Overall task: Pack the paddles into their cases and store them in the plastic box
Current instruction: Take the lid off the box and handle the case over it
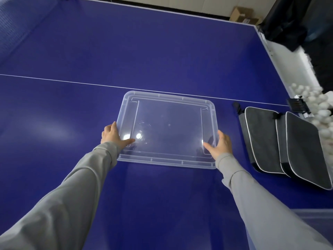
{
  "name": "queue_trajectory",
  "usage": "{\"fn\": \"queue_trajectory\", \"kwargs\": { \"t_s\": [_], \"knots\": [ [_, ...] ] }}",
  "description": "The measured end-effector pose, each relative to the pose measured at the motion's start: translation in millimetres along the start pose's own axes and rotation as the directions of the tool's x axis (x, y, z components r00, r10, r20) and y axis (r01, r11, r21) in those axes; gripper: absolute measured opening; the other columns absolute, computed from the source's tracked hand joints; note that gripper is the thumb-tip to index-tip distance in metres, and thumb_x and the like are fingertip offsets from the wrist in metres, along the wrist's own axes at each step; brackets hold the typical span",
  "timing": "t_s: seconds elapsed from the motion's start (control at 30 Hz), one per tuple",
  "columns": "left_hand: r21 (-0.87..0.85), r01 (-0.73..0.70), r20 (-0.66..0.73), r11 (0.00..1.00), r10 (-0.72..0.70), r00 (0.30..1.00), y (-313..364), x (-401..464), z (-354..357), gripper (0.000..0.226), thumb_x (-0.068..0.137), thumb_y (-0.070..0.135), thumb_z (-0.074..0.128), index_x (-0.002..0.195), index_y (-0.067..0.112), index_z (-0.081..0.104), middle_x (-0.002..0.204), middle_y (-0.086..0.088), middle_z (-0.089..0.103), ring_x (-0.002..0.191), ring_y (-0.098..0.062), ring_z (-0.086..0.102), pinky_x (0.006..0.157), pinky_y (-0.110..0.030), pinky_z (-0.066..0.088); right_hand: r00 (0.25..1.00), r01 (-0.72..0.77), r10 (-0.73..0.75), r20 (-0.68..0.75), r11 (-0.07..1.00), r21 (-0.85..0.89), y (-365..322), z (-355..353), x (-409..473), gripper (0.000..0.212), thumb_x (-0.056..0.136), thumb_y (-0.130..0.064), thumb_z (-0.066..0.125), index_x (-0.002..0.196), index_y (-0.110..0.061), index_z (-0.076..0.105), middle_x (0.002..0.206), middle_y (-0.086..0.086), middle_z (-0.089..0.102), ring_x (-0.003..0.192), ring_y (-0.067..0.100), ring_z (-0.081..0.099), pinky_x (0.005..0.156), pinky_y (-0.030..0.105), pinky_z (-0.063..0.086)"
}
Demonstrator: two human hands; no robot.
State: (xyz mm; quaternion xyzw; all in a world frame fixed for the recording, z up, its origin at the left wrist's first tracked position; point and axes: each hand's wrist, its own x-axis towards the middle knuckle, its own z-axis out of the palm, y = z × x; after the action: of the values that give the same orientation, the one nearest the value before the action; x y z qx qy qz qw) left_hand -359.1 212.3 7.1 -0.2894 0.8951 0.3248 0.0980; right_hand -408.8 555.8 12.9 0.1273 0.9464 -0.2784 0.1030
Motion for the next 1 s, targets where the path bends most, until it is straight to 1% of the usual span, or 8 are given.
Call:
{"fn": "queue_trajectory", "kwargs": {
  "t_s": [0.07,0.17,0.27,0.4,0.57,0.63,0.77,1.0],
  "knots": [
    [0.017,0.012,0.001,1.000,-0.012,1.000,-6,-14,-4,0.099,0.074,0.040,0.076,0.148,0.013,0.016,0.151,-0.009,0.023,0.137,-0.031,0.023,0.110,-0.045,0.027,1.000,0.019,-0.019,0.008,1.000,0.007,-1,-3,-14,0.077,0.081,-0.031,0.069,0.142,-0.013,0.027,0.146,0.011,0.031,0.134,0.029,0.032,0.108,0.049,0.035],
    [0.088,0.016,0.003,0.996,-0.016,1.000,-18,-45,-9,0.091,0.079,0.041,0.070,0.148,0.012,0.017,0.153,-0.008,0.023,0.139,-0.029,0.022,0.109,-0.045,0.028,0.998,0.056,-0.057,0.028,0.998,0.010,-3,-6,-39,0.074,0.082,-0.030,0.067,0.142,-0.012,0.028,0.145,0.011,0.033,0.133,0.028,0.032,0.109,0.045,0.033],
    [0.156,-0.006,0.012,0.988,0.004,1.000,-30,-86,-11,0.085,0.083,0.042,0.065,0.148,0.014,0.019,0.155,-0.005,0.023,0.141,-0.026,0.021,0.110,-0.042,0.026,0.987,0.141,-0.134,0.091,0.987,-0.073,-2,-8,-72,0.073,0.085,-0.033,0.063,0.143,-0.011,0.026,0.147,0.010,0.031,0.136,0.027,0.028,0.110,0.040,0.029],
    [0.323,-0.055,0.055,0.945,0.039,0.998,-51,-152,-12,0.080,0.087,0.047,0.057,0.148,0.015,0.017,0.157,0.000,0.017,0.143,-0.021,0.018,0.112,-0.038,0.025,0.954,0.270,-0.241,0.177,0.949,-0.165,5,-13,-126,0.069,0.088,-0.037,0.058,0.143,-0.013,0.025,0.149,0.006,0.029,0.137,0.024,0.026,0.108,0.036,0.027],
    [0.475,-0.089,0.091,0.876,0.052,0.994,-87,-235,-15,0.076,0.090,0.052,0.048,0.149,0.019,0.015,0.157,0.003,0.013,0.145,-0.016,0.014,0.115,-0.034,0.018,0.893,0.418,-0.330,0.306,0.861,-0.290,12,-9,-191,0.065,0.091,-0.040,0.051,0.144,-0.014,0.024,0.149,0.003,0.029,0.136,0.022,0.027,0.108,0.034,0.028],
    [0.493,-0.086,0.092,0.866,0.047,0.995,-102,-263,-18,0.074,0.091,0.052,0.046,0.149,0.019,0.015,0.158,0.004,0.012,0.145,-0.015,0.012,0.116,-0.033,0.016,0.865,0.471,-0.367,0.341,0.828,-0.303,11,-5,-215,0.064,0.091,-0.041,0.050,0.144,-0.014,0.025,0.149,0.004,0.030,0.137,0.022,0.026,0.107,0.033,0.027],
    [0.516,-0.067,0.078,0.854,0.031,0.996,-136,-308,-28,0.071,0.092,0.053,0.042,0.149,0.021,0.016,0.157,0.005,0.014,0.145,-0.014,0.012,0.116,-0.032,0.014,0.823,0.537,-0.401,0.403,0.781,-0.318,3,11,-268,0.061,0.092,-0.041,0.049,0.143,-0.014,0.027,0.149,0.004,0.029,0.138,0.022,0.025,0.109,0.035,0.028],
    [0.494,0.006,0.006,0.869,-0.010,1.000,-208,-348,-65,0.066,0.091,0.053,0.045,0.145,0.021,0.026,0.150,0.005,0.030,0.140,-0.014,0.024,0.112,-0.033,0.021,0.695,0.693,-0.462,0.551,0.634,-0.343,-34,58,-340,0.059,0.093,-0.041,0.047,0.143,-0.016,0.026,0.149,0.002,0.028,0.139,0.020,0.023,0.108,0.036,0.029]
  ]
}}
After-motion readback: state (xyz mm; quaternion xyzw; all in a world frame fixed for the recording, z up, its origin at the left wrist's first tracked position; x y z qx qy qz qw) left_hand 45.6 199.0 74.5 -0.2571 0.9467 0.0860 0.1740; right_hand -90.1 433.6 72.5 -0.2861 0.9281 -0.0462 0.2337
